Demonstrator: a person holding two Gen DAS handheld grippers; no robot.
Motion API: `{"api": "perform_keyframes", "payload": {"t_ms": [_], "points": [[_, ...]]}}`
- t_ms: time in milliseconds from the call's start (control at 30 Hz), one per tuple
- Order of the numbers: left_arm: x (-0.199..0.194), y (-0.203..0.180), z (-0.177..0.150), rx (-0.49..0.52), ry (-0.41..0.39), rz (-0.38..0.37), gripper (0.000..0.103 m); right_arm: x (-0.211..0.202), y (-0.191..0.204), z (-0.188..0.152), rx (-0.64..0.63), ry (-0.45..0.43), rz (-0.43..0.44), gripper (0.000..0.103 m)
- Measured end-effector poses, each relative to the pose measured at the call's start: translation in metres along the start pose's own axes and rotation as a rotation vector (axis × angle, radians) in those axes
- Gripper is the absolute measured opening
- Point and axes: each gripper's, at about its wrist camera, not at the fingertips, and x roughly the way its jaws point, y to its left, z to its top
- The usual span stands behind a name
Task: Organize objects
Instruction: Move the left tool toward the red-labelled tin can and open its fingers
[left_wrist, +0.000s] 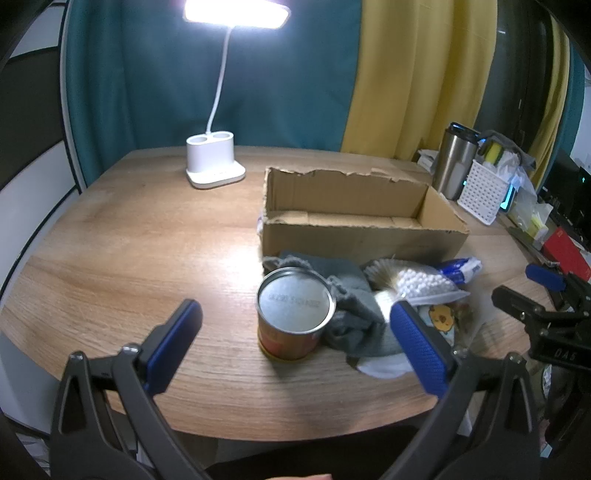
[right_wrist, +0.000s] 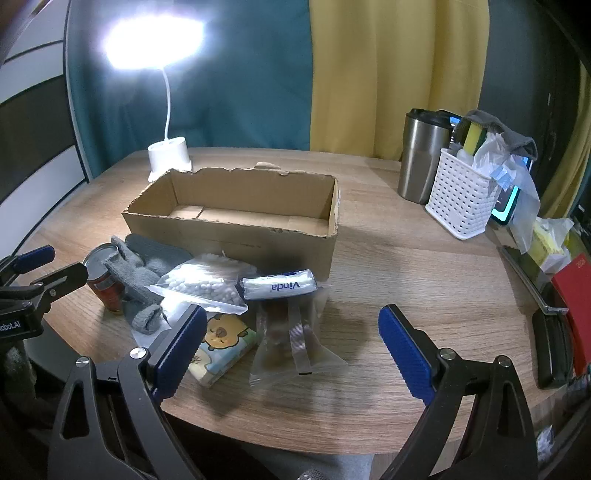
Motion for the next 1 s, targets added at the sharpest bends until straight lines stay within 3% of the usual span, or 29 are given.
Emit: {"api": "perform_keyframes", "payload": {"t_ms": [1000], "points": [[0.0045, 0.0048, -0.0014, -0.024, 0.005, 0.027, 0.102, 0.0019, -0.0005, 0.0007, 0.003, 0.008, 0.001, 0.096]]}}
